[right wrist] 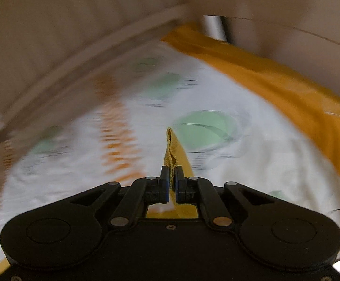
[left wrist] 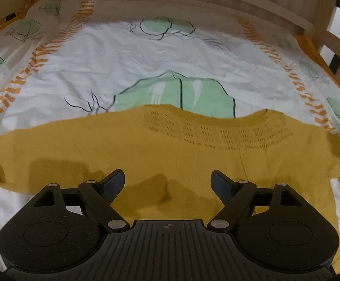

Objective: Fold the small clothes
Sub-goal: 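Grasp the sleeve cuff with the right gripper and fold it across the body, then open the right gripper to release the sleeve on the body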

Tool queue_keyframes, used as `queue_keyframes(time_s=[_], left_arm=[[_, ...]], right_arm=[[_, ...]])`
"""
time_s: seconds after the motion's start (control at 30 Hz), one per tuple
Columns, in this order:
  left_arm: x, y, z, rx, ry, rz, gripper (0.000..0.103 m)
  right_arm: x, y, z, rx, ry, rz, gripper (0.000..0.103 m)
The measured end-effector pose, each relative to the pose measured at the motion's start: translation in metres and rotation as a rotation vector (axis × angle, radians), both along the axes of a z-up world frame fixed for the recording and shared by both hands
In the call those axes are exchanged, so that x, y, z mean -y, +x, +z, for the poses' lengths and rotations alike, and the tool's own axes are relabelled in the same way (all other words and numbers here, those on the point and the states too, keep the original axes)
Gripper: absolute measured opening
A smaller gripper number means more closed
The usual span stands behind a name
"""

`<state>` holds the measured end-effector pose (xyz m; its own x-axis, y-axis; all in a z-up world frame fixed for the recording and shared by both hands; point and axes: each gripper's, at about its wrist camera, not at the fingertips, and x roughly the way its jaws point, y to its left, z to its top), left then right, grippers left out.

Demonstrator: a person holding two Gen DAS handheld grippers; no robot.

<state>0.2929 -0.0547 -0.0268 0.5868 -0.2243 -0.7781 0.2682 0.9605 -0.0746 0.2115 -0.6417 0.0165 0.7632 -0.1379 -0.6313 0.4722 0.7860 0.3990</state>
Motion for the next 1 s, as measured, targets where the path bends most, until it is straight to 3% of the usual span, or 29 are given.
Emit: queue_keyframes(time_s=[0.2,0.37,0.67,1.0], left_arm=[[-0.018,0.003,0.015,0.020,0.003,0.005,0.080],[-0.041,0.008,0.022,0.007,-0.040,0.043,0.080],[-0.077,0.014,0.037,0.037,-0.063,0.128,0.080],[-0.107,0.024,0.043,0.049,-0.090,0.208,0.080]], right_arm=[[-0.101,0.042,0.039,0.111,0.069,0.202,0.009],[-0.181,0.072,0.040,0.152,0.161,0.367,0.009],[-0.322,0.116,0.001,0.101,0.240,0.618,0.009],[-0.419,0.133,-0.061,-0.001,0.244,0.757,0.009]])
